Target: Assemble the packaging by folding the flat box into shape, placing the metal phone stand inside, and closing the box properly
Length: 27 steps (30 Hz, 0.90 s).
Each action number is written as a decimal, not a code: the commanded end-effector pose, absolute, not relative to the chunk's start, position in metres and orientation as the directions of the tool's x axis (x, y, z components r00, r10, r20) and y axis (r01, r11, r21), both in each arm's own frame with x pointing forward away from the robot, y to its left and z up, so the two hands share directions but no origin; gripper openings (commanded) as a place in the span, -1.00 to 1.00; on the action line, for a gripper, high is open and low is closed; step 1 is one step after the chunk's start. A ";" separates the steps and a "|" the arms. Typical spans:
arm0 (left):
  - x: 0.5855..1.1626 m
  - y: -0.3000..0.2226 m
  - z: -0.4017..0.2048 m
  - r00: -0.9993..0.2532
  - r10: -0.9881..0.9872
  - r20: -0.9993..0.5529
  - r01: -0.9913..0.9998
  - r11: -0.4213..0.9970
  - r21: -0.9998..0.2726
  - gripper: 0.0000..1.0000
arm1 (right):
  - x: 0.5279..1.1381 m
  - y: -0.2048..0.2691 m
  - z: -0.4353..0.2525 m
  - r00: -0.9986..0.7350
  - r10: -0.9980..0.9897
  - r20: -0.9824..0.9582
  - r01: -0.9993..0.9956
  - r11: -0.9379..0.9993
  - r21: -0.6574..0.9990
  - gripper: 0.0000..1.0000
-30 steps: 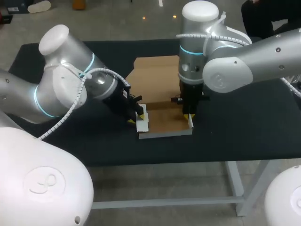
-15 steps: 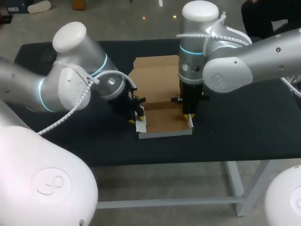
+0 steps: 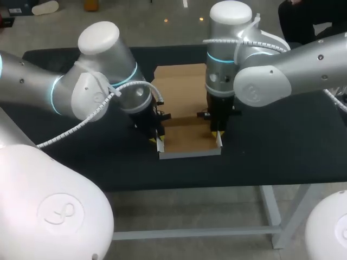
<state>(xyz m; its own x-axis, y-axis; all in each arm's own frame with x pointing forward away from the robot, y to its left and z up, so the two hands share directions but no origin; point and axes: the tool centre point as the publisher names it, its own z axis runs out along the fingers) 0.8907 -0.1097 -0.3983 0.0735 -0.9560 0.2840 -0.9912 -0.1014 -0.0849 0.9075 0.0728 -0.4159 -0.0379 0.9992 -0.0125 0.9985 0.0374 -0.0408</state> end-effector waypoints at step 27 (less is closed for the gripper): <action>0.894 -0.108 -0.409 0.106 -0.994 0.029 -0.989 -0.108 -0.103 -0.69 | 0.908 0.073 -0.415 -0.038 0.999 -0.014 0.998 0.038 -0.046 -1.00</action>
